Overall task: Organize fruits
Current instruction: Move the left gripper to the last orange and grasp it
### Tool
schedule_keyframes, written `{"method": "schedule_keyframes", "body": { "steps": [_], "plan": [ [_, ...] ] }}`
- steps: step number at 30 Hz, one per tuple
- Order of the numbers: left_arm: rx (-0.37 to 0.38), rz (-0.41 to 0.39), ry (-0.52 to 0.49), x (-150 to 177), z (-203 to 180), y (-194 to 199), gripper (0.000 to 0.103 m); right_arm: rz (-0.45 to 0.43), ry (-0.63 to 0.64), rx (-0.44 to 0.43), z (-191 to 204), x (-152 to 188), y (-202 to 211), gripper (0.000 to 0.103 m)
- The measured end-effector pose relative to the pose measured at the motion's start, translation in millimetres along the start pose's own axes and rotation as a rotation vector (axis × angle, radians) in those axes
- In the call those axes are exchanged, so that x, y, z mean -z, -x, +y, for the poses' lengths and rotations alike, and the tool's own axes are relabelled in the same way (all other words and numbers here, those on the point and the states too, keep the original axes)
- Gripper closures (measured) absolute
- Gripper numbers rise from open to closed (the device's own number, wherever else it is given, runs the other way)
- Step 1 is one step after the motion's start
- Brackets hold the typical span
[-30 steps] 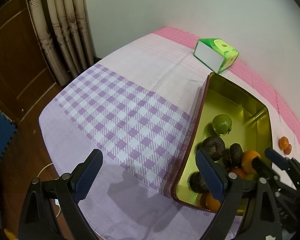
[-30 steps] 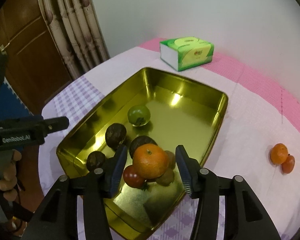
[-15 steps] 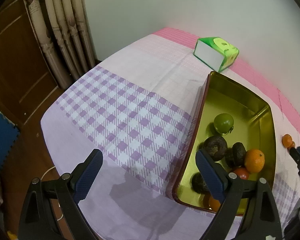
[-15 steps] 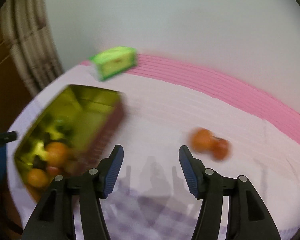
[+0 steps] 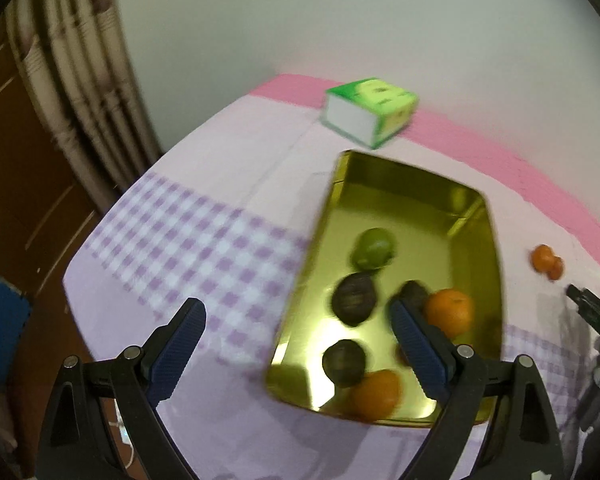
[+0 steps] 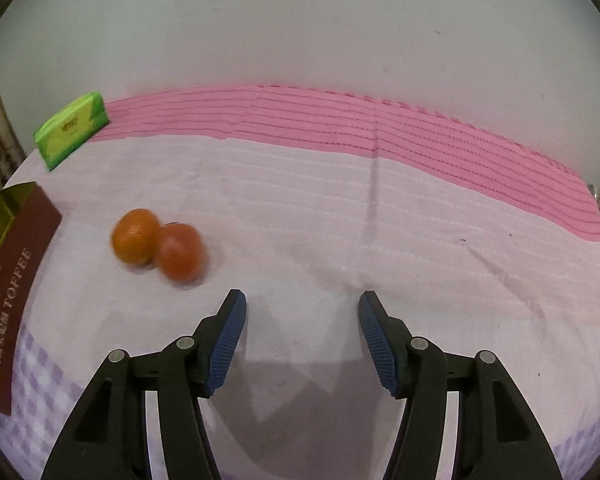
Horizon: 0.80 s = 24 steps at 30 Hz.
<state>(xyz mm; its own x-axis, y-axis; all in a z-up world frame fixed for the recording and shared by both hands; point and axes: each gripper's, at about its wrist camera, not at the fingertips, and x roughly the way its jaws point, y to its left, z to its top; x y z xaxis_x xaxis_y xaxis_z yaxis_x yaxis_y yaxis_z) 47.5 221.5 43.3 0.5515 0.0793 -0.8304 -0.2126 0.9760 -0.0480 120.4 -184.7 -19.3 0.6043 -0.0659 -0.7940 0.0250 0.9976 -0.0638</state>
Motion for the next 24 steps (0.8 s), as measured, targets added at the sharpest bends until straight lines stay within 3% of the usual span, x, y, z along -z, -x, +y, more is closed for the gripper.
{"method": "schedule_keyframes", "body": {
  "steps": [11, 16, 24],
  "plan": [
    [0.134, 0.025, -0.198, -19.3, -120.8, -4.9, 0.011, -0.028, 0.024, -0.034, -17.8, -0.4, -9.9, 0.024],
    [0.174, 0.028, -0.269, -21.4, -159.8, -13.2, 0.011, -0.003, 0.069, -0.067, -11.2, -0.4, -13.4, 0.000],
    [0.195, 0.057, -0.333, -29.4, -199.3, -35.6, 0.011, 0.004, 0.079, -0.073, -9.2, 1.5, -13.6, 0.000]
  ]
}}
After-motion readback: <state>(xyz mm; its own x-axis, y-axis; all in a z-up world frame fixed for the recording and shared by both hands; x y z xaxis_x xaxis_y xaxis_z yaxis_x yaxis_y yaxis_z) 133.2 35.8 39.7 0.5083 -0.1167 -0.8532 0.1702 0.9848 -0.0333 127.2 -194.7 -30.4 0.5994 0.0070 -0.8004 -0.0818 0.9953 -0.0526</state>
